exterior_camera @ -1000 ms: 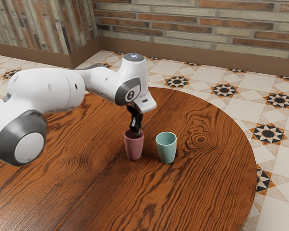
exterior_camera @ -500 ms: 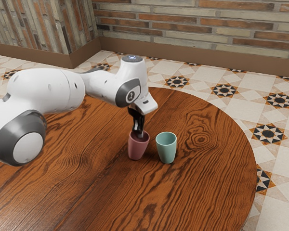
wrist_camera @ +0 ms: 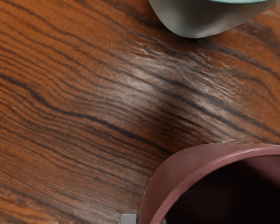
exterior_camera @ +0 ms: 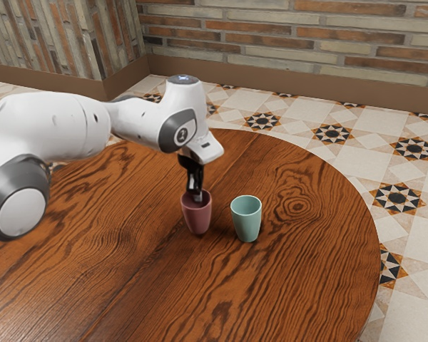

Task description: Place the left cup onto the right cup

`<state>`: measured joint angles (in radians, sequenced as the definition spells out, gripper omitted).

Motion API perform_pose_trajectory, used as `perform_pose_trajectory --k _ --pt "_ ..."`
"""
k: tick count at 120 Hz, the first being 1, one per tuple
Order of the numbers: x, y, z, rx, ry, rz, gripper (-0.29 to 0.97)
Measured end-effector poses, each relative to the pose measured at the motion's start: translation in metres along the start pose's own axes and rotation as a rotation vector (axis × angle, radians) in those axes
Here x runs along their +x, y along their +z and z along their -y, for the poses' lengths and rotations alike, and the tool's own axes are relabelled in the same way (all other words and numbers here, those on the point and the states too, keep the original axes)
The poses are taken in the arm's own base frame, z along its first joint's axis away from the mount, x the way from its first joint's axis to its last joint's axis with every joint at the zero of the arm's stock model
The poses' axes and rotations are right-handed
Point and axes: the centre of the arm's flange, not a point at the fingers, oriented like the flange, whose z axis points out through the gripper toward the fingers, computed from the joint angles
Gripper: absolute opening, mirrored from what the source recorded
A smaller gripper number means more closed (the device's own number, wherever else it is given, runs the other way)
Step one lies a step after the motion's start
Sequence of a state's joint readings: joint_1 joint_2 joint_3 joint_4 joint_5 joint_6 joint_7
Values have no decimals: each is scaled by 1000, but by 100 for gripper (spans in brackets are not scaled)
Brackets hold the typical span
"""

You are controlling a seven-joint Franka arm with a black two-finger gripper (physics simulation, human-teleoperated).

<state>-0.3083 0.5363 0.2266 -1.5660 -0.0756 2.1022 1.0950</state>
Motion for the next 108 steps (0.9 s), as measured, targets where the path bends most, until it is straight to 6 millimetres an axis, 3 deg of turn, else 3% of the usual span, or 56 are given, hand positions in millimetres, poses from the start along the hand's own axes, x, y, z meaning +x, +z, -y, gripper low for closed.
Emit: perform_pose_trajectory --k 54,108 --pt "-9 -46 -8 24 -10 -2 -11" --pt "-7 -81 6 47 -19 -2 -11"
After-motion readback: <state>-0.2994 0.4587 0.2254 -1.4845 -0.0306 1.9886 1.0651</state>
